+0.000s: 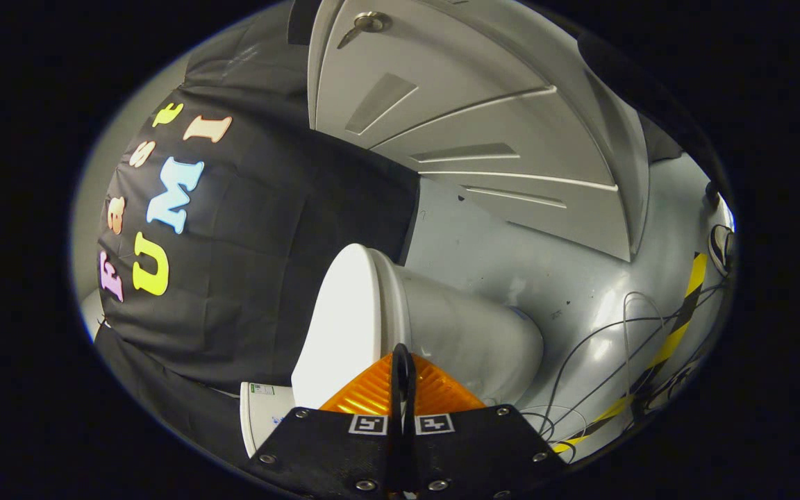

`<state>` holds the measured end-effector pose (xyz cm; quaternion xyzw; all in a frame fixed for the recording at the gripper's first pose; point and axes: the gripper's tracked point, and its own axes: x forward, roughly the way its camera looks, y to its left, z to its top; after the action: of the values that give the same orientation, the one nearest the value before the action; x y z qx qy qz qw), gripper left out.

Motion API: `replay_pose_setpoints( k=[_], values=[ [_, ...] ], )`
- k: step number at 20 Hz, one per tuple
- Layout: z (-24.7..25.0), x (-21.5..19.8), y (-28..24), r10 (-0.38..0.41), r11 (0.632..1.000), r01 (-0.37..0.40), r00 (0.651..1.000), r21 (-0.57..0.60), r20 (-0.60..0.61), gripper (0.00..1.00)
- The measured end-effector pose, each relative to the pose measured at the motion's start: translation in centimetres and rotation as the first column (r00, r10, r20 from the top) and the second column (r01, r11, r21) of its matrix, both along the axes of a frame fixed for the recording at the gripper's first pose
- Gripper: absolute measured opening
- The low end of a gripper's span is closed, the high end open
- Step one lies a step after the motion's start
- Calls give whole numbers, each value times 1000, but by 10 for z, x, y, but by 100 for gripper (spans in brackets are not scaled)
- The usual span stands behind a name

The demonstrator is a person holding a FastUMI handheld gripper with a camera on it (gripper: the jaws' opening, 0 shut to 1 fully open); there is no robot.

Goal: Open the toilet lid.

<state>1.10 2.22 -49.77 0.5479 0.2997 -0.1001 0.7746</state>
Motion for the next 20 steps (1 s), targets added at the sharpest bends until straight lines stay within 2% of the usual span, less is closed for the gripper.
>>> replay_pose_setpoints(
  k=[9,16,20],
  values=[
    [50,6,0,84,981,-83,996,-174,-3,0],
    [103,14,6,147,939,-137,989,-314,8,0],
    [134,17,14,207,897,-179,978,-405,26,0]
  ],
)
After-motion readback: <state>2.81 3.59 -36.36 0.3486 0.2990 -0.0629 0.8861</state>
